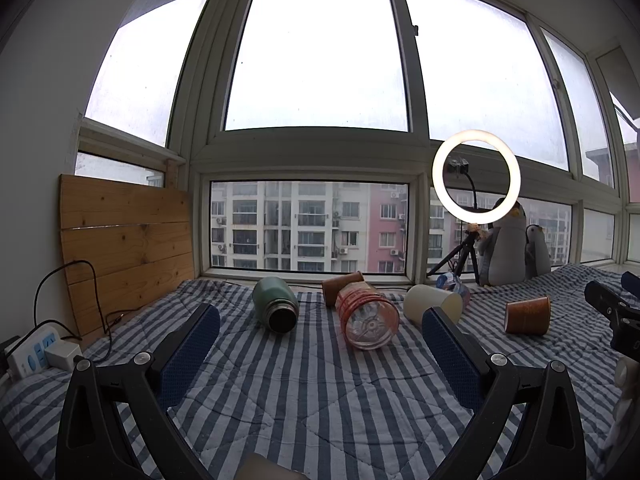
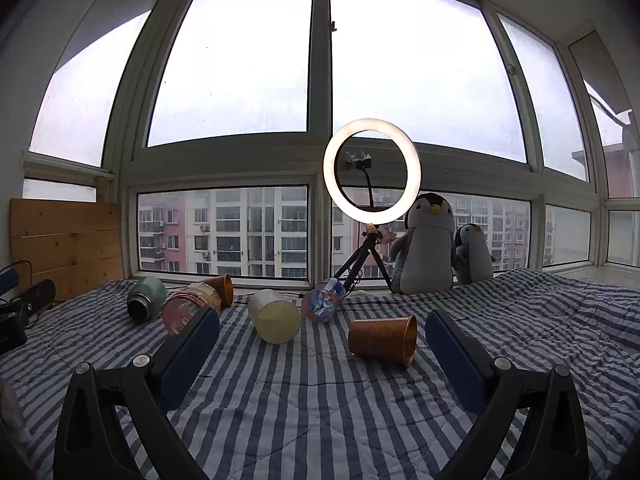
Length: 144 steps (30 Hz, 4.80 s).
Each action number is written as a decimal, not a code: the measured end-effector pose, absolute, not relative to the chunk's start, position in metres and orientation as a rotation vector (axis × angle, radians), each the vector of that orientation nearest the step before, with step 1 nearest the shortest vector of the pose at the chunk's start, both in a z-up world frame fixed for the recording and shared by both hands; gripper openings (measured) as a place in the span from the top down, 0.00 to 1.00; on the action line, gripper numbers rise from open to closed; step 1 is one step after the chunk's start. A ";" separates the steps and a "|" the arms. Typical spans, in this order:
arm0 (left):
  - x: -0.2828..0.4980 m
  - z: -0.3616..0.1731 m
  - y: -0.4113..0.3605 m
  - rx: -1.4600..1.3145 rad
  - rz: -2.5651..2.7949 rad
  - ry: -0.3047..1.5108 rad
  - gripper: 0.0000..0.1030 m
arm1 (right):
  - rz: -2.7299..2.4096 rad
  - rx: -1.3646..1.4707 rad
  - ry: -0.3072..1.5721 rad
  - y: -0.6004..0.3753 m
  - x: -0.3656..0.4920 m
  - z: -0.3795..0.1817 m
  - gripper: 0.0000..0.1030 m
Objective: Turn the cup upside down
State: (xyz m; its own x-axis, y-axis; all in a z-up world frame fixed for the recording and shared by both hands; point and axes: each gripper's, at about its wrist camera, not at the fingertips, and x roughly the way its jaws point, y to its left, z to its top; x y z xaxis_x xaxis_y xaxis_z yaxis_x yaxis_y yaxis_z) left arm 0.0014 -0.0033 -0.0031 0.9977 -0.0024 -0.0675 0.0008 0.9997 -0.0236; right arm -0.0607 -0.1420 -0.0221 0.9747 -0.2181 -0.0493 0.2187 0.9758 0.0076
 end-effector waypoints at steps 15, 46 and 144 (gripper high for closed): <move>0.002 -0.003 -0.003 -0.024 -0.002 0.070 0.00 | -0.219 0.014 0.049 -0.143 -0.061 -0.022 0.01; 0.003 -0.005 -0.002 -0.024 -0.002 0.074 0.00 | -0.218 0.017 0.048 -0.145 -0.062 -0.022 0.01; 0.051 0.032 -0.056 -0.040 -0.270 0.513 0.00 | 0.085 0.249 0.929 -0.305 0.099 -0.033 0.91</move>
